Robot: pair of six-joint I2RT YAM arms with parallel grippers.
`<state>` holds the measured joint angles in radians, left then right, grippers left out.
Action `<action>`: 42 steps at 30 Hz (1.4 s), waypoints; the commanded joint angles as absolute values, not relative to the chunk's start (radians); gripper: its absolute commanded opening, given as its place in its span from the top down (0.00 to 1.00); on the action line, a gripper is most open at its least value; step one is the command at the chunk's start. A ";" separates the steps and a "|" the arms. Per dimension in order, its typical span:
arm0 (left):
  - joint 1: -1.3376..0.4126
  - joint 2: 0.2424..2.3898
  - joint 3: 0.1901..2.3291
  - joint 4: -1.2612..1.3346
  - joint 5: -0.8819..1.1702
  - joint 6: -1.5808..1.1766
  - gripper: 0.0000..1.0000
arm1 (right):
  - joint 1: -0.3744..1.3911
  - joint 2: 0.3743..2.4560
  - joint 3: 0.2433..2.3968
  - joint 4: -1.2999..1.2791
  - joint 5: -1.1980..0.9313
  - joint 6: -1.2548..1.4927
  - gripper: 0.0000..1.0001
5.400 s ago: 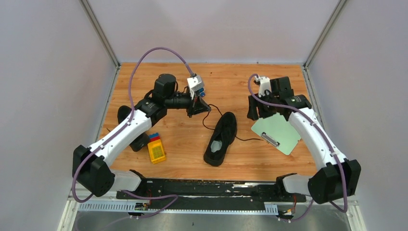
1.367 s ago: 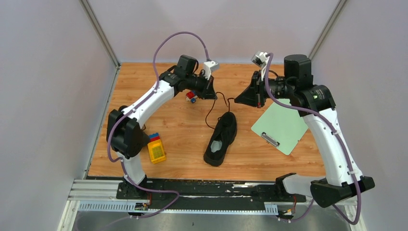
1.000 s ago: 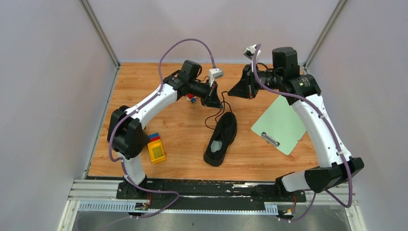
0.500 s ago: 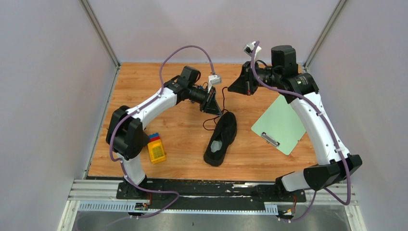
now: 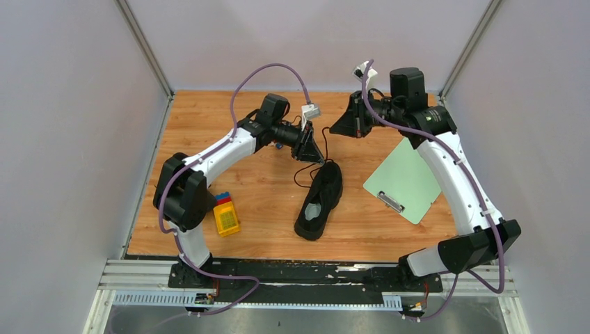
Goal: Tie the shoes
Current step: Cross the shoelace with the shoelace.
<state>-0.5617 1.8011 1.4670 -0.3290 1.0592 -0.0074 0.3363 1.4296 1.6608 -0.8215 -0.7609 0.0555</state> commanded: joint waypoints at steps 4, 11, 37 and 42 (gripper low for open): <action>-0.567 1.775 1.432 -0.227 1.038 -0.066 0.63 | 0.296 1.443 1.656 -0.754 -0.796 0.142 1.00; -0.575 1.793 1.418 -0.135 1.033 -0.125 0.62 | 0.278 1.447 1.642 -0.741 -0.820 0.178 1.00; -0.502 1.395 1.099 -0.386 0.437 -0.396 0.24 | 0.241 1.424 1.572 -0.758 -0.785 0.157 1.00; -0.479 1.425 0.859 -0.161 0.560 -0.804 0.25 | 0.241 1.427 1.575 -0.761 -0.775 0.157 1.00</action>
